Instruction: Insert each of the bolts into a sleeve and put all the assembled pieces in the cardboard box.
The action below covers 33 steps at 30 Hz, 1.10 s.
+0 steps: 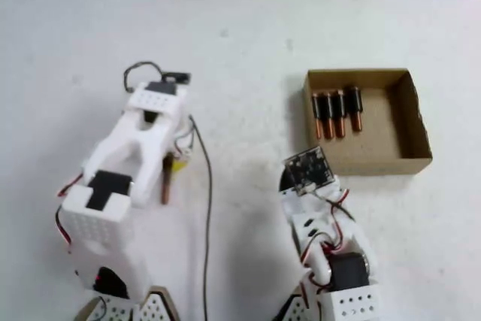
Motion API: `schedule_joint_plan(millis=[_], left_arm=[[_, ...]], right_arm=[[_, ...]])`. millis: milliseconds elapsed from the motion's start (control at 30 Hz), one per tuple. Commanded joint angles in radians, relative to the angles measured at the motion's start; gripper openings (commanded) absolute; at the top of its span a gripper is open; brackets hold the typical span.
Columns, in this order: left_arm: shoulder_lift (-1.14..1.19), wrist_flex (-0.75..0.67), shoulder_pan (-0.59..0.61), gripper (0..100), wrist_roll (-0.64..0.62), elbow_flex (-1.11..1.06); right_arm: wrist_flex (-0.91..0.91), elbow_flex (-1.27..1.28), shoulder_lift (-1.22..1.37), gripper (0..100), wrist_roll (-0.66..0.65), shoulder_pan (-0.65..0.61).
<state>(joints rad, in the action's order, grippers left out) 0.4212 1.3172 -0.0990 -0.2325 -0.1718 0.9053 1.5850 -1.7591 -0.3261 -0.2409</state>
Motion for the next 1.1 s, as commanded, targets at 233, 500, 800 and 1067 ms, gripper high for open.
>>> schedule_joint_plan(millis=[233, 500, 800, 1067], left_arm=[[-0.257, 0.074, -0.042, 2, 0.064, 0.012], [-0.536, 0.086, -0.042, 2, 0.064, 0.011], [-0.788, 0.078, -0.042, 2, 0.057, 0.009], [-0.928, -0.078, -0.065, 2, -0.035, -0.086]], right_arm=[[-0.025, -0.008, -0.012, 1.7, 0.002, -0.044], [-0.027, -0.009, -0.012, 1.7, 0.002, -0.228], [-0.197, -0.009, -0.012, 1.6, 0.006, -0.321], [-0.294, -0.008, -0.012, 1.6, 0.011, -0.361]])
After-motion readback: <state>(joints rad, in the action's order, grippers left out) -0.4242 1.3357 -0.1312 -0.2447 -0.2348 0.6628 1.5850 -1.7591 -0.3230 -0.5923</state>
